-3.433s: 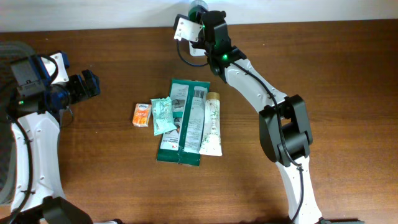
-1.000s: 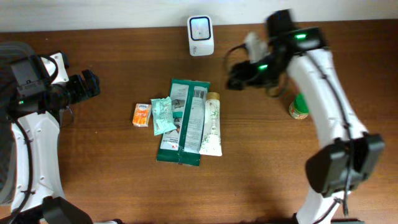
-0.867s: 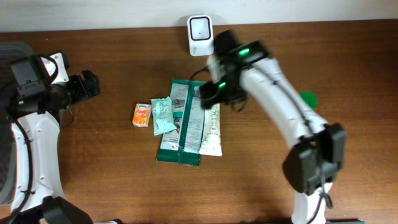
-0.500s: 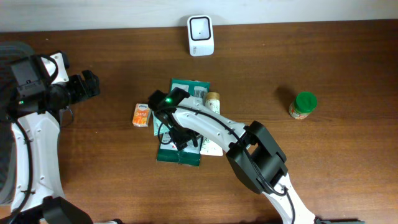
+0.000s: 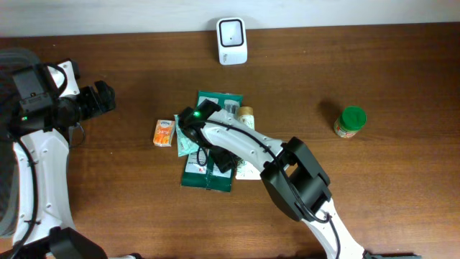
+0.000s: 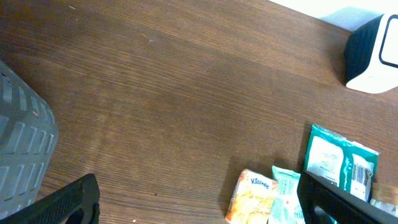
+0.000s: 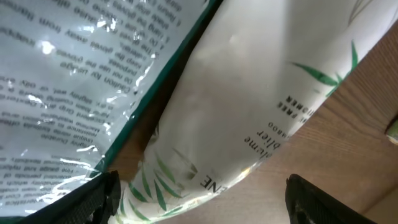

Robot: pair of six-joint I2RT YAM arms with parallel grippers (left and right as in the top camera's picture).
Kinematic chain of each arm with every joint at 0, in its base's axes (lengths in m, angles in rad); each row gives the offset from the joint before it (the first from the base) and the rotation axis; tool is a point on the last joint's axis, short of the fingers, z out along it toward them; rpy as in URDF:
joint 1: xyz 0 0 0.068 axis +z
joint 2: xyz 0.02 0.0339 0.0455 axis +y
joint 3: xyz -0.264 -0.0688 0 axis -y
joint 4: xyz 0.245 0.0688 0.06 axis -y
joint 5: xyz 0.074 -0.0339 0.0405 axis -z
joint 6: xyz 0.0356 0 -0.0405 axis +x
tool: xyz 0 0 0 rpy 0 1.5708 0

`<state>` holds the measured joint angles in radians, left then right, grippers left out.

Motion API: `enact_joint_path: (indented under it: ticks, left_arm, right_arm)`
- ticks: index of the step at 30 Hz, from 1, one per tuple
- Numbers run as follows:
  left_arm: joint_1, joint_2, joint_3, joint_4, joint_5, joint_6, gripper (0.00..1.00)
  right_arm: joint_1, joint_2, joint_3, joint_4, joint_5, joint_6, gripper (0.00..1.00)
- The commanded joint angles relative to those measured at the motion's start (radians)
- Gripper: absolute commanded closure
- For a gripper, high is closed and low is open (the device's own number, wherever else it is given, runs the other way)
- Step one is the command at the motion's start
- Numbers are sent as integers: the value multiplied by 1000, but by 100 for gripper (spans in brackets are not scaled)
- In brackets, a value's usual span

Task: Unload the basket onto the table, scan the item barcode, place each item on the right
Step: 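Reach the right gripper to the white conditioner tube and grasp it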

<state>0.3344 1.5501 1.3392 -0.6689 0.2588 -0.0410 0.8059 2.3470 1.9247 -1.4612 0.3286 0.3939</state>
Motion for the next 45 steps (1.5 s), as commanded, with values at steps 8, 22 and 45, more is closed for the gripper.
enact_joint_path:
  ticks: [8,22,45]
  left_arm:
    - [7,-17,19,2,14,20,1]
    - [7,-17,19,2,14,20,1]
    - [7,-17,19,1,14,20,1]
  right_arm:
    - [-11,16,-158,17,185,139,23]
    - [-50,16,-153,82,252,134,96]
    - [-252,-198,-140,170,-190,-386,2]
